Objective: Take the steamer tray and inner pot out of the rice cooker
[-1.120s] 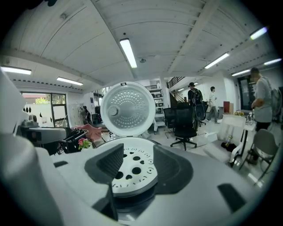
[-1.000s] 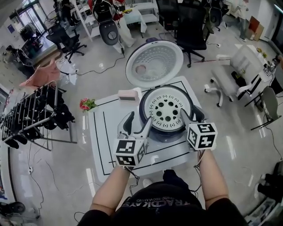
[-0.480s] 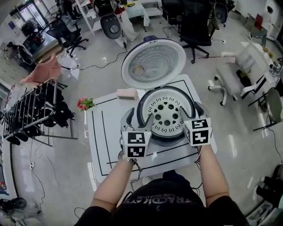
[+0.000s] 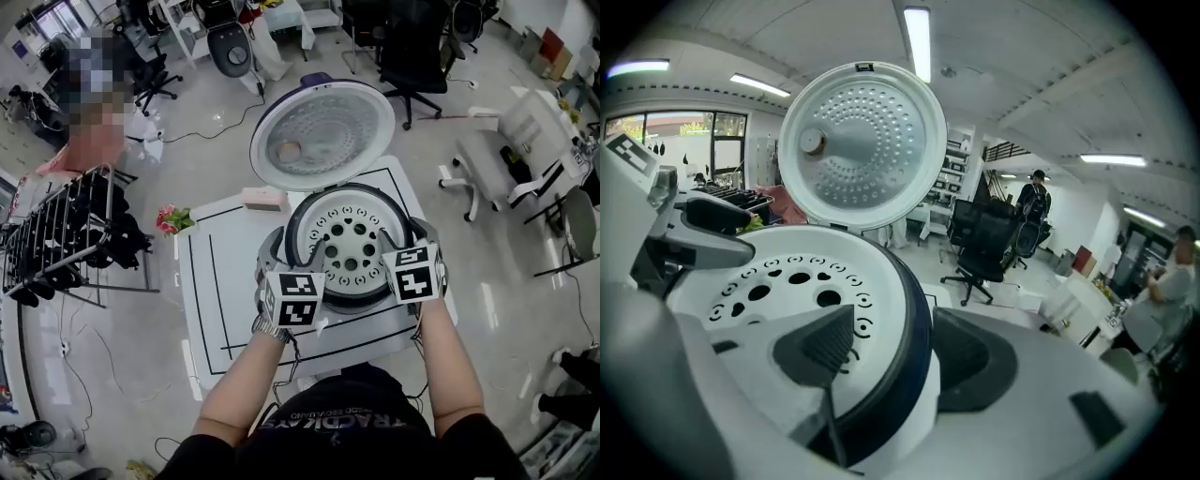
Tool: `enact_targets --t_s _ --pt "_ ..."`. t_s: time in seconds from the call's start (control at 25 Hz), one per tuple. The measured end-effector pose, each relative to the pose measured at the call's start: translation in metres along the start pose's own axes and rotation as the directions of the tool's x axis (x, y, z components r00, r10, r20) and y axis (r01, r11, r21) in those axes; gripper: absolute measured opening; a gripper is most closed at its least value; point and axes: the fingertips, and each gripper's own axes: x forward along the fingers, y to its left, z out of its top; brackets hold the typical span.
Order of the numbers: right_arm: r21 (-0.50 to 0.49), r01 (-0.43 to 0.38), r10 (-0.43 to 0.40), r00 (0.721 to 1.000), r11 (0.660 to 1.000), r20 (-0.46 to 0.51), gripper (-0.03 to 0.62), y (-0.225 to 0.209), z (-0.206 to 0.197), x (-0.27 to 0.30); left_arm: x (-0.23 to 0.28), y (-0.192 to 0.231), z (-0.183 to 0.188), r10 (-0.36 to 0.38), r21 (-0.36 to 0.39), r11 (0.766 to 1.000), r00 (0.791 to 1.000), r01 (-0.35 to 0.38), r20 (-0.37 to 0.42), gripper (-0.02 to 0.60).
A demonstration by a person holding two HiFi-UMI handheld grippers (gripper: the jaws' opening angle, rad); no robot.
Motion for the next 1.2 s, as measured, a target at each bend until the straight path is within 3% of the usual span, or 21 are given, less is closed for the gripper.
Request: enact_targets --t_s 0.36,0.56,0.96,1.04,1.2 --pt "-0.011 0.013 -0.014 0.997 1.000 -0.079 0.250 -0.005 -0.006 0.005 0.006 0.001 0.001 -0.005 0.016 1.000 1.000 0.006 -0.020 0.318" --pt "-0.026 0.046 -0.048 0.996 0.999 -0.081 0.222 -0.008 -0.006 0.006 0.007 -0.001 0.004 -0.029 0.007 1.000 1.000 0.029 -0.012 0.318" --pt "-0.063 0.129 -0.131 0.991 0.990 -0.039 0.161 -0.014 0.001 -0.002 -0.001 -0.007 0.011 -0.024 0.059 0.998 1.000 0.024 0.013 0.316" --pt "-0.106 0.155 -0.157 0.987 0.982 -0.014 0.121 -0.013 0.008 -0.007 -0.002 -0.006 0.011 -0.021 0.061 0.998 1.000 0.020 0.017 0.314" --pt "-0.122 0.155 -0.158 0.987 0.980 -0.015 0.121 -0.012 0.008 -0.007 -0.003 -0.005 0.009 -0.019 0.059 0.998 1.000 0.018 0.021 0.311"
